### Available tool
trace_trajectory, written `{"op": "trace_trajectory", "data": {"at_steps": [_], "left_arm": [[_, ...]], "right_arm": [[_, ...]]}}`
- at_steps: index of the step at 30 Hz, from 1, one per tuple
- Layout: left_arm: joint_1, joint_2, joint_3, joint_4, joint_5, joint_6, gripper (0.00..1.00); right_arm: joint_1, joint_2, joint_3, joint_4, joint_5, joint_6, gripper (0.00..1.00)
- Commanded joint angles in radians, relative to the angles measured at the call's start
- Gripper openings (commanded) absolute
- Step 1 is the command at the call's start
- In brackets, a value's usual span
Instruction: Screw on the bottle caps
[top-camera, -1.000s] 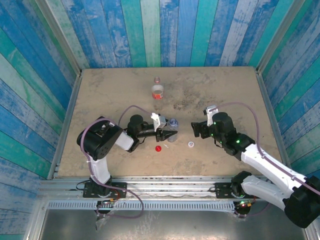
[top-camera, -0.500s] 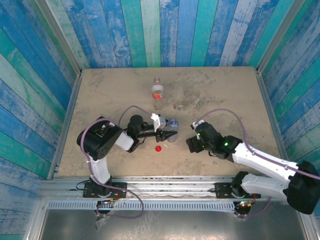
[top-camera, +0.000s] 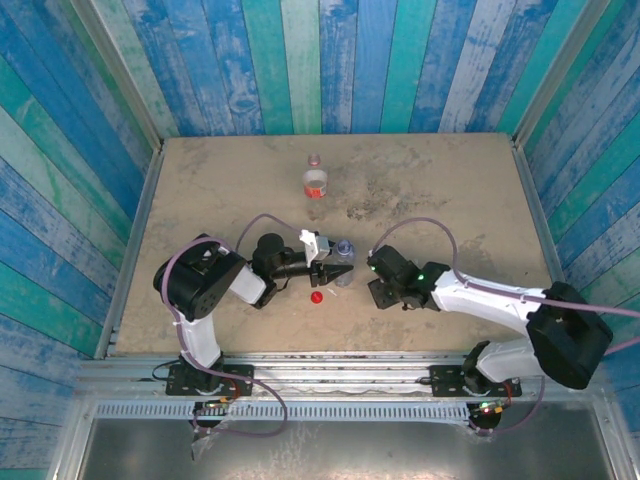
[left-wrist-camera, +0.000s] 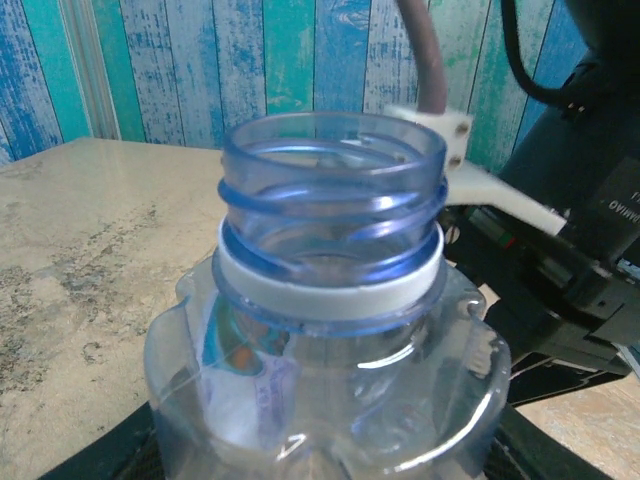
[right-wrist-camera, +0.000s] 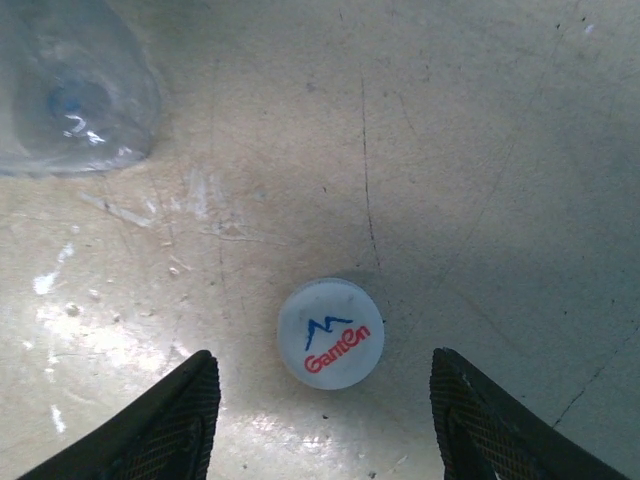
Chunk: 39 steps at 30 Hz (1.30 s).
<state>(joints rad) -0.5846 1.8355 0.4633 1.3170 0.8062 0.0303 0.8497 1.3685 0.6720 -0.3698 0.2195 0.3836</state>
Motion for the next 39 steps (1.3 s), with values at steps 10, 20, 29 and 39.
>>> {"op": "trace_trajectory", "data": {"at_steps": [10,20,29,39], "left_arm": [[-0.003,-0.041,-0.012,-0.131,0.002,0.039,0.55],[-0.004,-0.046,-0.01,-0.143,-0.001,0.036,0.55],[-0.003,-0.045,0.003,-0.156,0.004,0.035,0.55],[-0.004,-0.047,0.0,-0.16,0.007,0.037,0.55]], "right_arm": [[-0.032,0.067,0.017,0.068,-0.002,0.013,0.52],[-0.04,0.107,0.011,0.095,-0.034,0.009,0.46],[-0.043,0.111,0.002,0.104,-0.044,0.009,0.42],[-0.046,0.113,-0.008,0.106,-0.053,0.018,0.42]]}}
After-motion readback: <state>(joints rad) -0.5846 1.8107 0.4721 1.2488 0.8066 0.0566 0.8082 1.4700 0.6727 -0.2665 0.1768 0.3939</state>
